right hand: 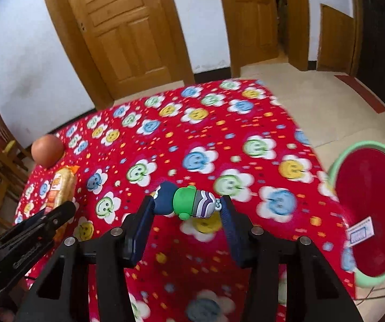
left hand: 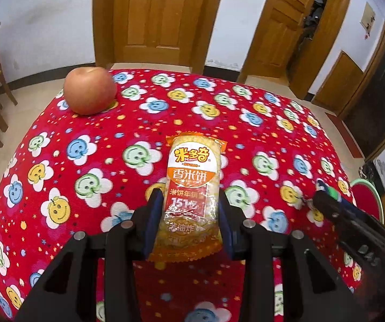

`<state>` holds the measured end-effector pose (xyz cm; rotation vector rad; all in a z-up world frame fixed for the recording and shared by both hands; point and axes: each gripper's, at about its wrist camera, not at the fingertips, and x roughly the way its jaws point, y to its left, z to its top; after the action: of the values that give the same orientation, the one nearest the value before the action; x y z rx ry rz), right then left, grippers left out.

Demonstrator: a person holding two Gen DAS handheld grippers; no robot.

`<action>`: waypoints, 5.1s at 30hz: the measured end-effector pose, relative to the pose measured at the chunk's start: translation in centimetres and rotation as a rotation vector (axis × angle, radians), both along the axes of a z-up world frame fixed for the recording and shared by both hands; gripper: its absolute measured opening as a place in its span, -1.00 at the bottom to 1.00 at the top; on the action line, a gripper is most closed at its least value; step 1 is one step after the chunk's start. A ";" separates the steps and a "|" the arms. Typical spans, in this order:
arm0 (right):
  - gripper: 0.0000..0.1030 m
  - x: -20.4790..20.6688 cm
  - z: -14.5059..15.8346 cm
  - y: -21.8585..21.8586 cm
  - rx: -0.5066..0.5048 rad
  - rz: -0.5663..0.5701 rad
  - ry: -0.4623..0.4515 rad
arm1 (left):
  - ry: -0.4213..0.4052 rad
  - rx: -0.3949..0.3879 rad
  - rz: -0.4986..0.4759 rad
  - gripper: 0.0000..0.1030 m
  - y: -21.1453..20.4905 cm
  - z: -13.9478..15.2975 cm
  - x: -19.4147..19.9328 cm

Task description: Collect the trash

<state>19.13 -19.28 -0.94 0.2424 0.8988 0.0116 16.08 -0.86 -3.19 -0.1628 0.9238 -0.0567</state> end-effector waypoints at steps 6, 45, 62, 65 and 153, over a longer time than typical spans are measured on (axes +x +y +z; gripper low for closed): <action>-0.03 -3.1 1.7 -3.8 0.025 -0.063 -0.034 | -0.015 0.013 -0.053 -0.23 -2.2 1.3 -1.1; -0.02 -14.4 4.2 -19.5 0.055 -0.378 -0.114 | -0.081 0.036 -0.331 -0.23 -16.4 6.0 -5.9; 0.01 -14.6 0.2 -24.7 0.102 -0.465 -0.039 | -0.070 0.023 -0.465 -0.23 -22.5 5.0 -6.6; 0.03 -14.8 -0.1 -25.3 0.115 -0.475 -0.043 | -0.062 0.025 -0.484 -0.23 -23.5 4.5 -6.6; 0.58 -22.6 6.1 -5.8 -0.010 -0.147 -0.187 | -0.170 0.096 -0.083 0.57 -6.8 8.0 -18.6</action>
<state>-3.42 -25.12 5.16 0.2923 0.6928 -0.1049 -2.50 -7.71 4.84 -0.0292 0.7618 -0.1015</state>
